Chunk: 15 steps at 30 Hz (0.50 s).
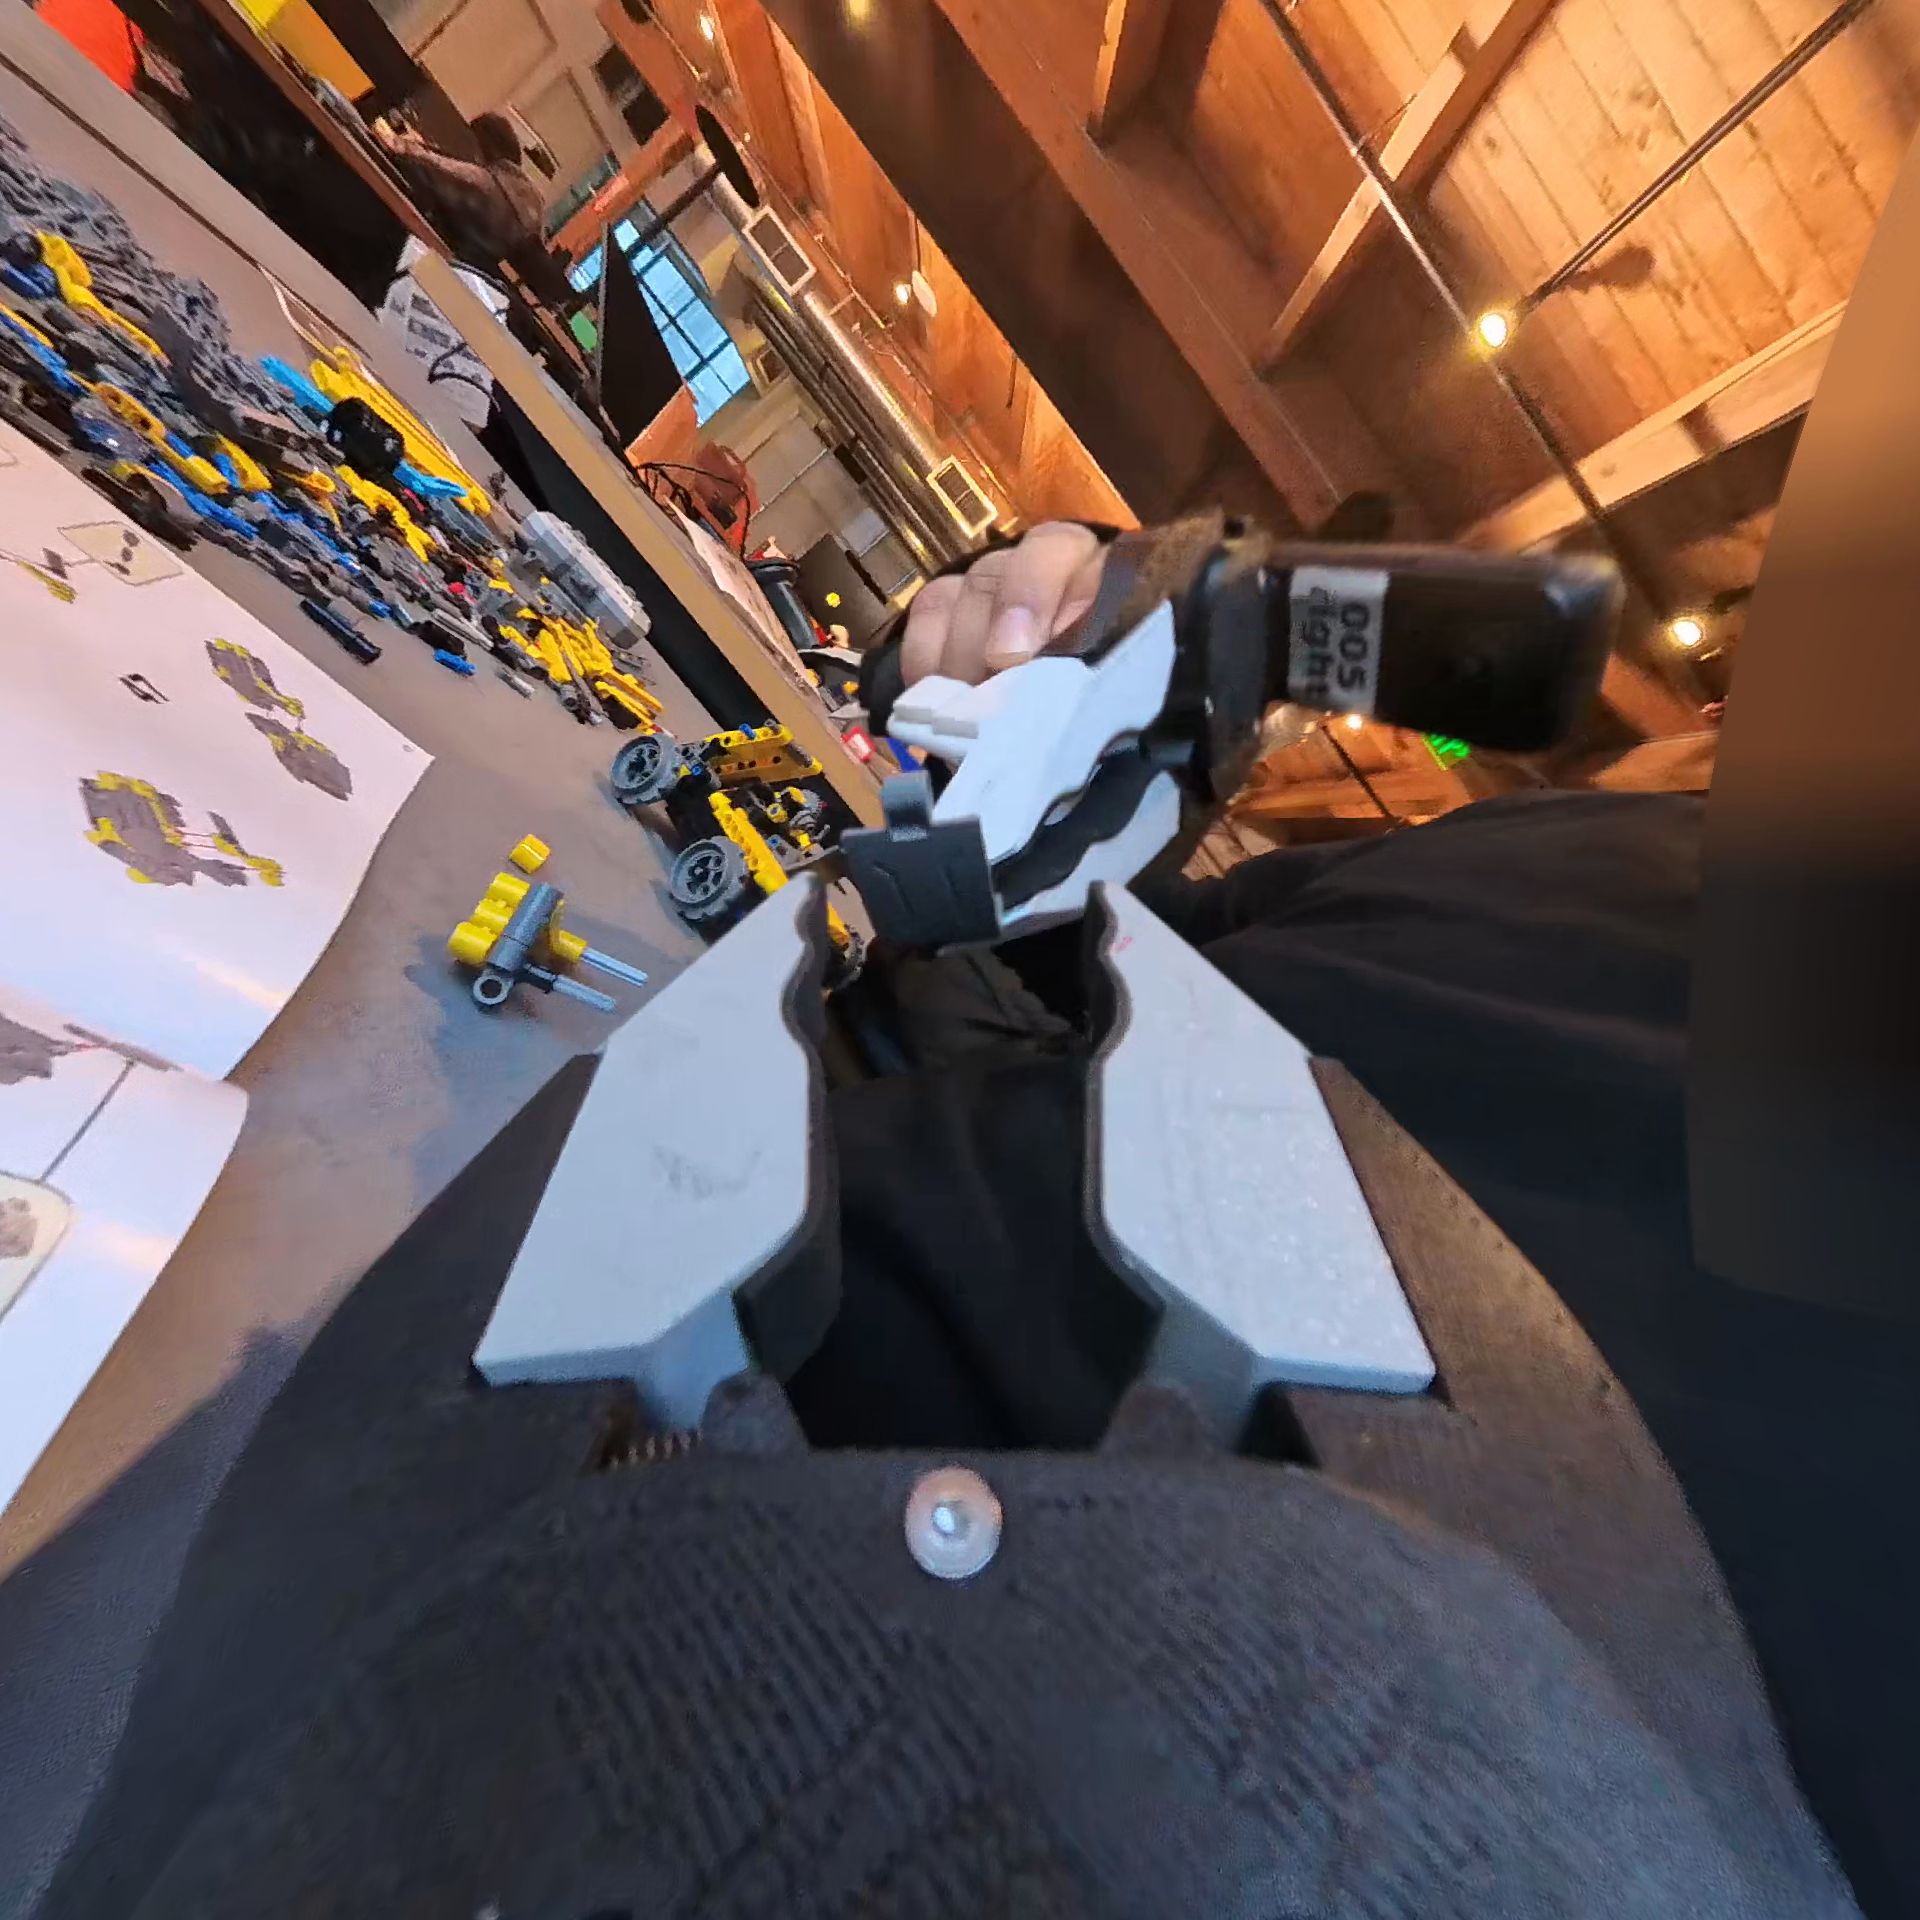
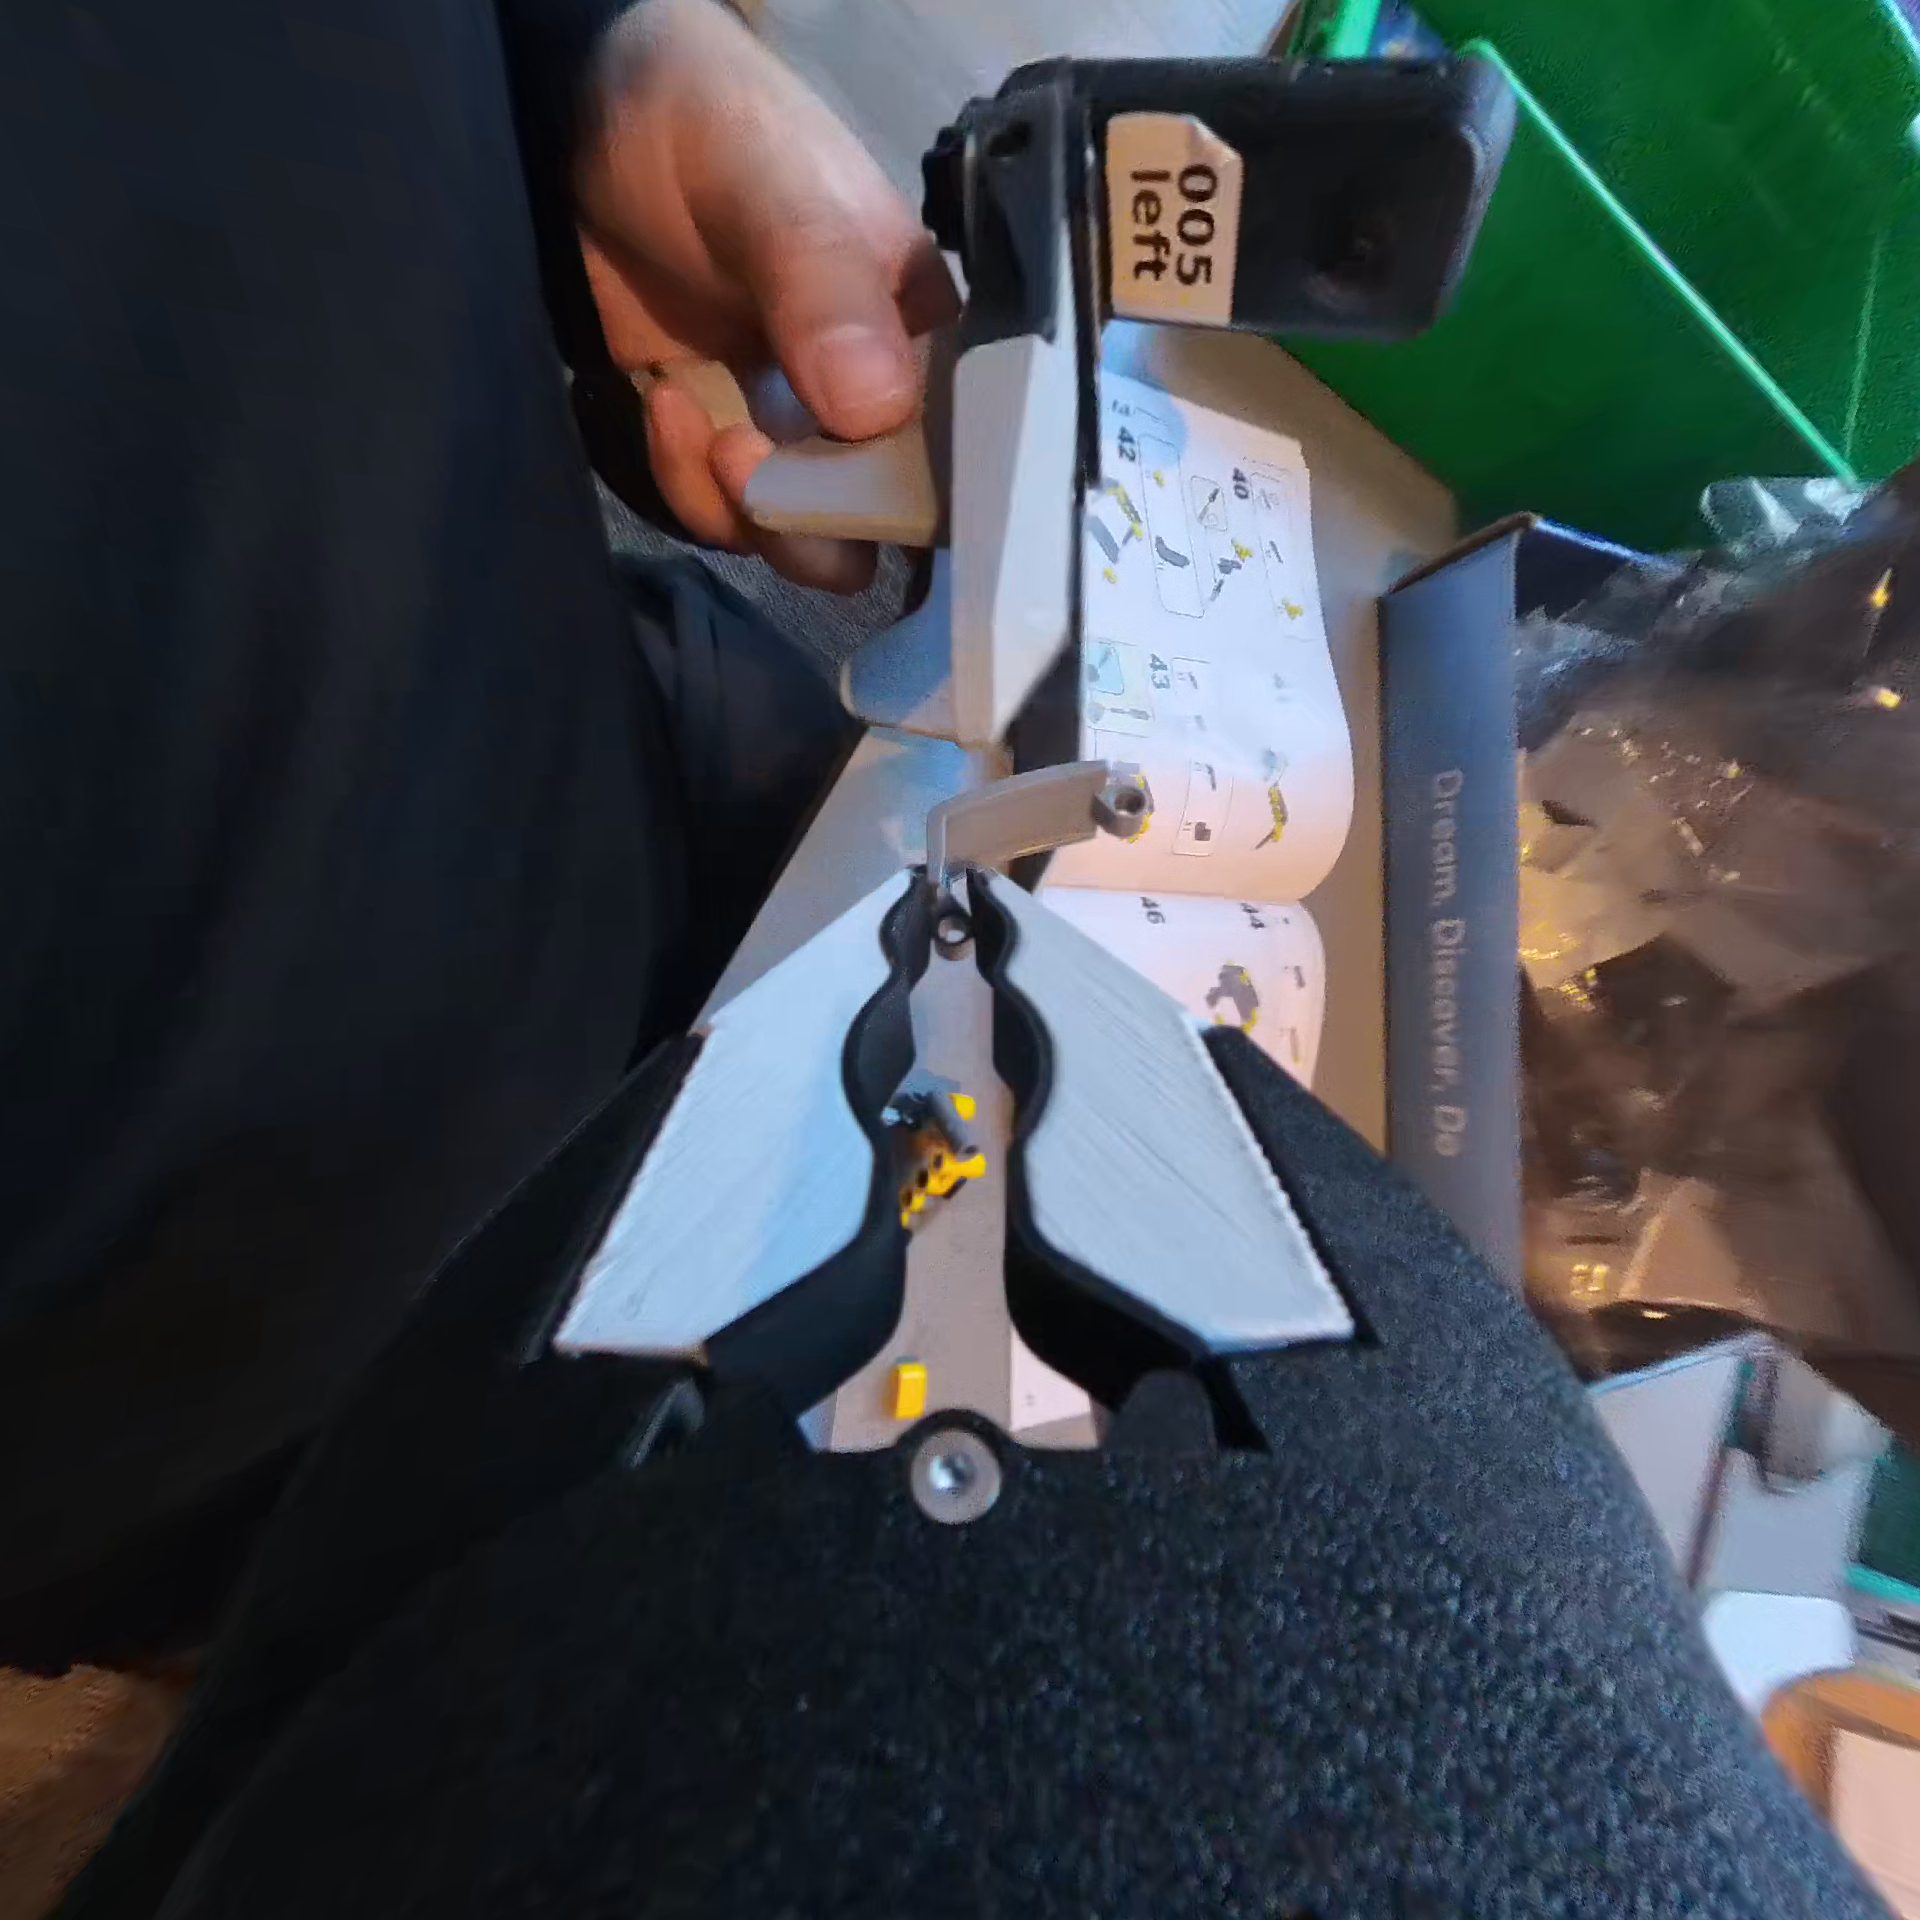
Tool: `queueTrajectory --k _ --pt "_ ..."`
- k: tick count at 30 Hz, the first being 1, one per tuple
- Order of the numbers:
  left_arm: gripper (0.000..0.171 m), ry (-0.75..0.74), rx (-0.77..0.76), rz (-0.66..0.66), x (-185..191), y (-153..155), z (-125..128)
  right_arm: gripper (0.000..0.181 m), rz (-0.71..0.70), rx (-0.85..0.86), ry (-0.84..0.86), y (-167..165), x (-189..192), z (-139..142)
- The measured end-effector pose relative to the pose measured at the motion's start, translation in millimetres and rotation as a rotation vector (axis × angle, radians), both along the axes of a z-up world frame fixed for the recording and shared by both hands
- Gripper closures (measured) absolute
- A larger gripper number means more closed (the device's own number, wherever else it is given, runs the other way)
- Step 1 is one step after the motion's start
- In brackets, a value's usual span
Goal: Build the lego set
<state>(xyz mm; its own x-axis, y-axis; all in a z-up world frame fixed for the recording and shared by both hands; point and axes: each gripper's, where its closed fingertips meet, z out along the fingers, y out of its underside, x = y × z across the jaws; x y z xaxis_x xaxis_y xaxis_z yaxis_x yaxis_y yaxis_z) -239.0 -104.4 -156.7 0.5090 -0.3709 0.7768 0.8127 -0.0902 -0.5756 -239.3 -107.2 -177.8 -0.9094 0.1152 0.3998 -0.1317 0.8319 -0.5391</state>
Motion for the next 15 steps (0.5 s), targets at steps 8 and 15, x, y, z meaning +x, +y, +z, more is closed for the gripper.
queueTrajectory --k 8,15 --pt "0.147 -0.021 0.178 -0.073 5.2 -15.2 13.9 0.173 0.022 -0.022 0.113 -15.7 1.8 11.4" --pt "0.148 -0.098 0.622 -0.217 14.1 -58.4 57.1 0.161 -0.003 -0.37 -0.006 -40.2 13.6 45.2"
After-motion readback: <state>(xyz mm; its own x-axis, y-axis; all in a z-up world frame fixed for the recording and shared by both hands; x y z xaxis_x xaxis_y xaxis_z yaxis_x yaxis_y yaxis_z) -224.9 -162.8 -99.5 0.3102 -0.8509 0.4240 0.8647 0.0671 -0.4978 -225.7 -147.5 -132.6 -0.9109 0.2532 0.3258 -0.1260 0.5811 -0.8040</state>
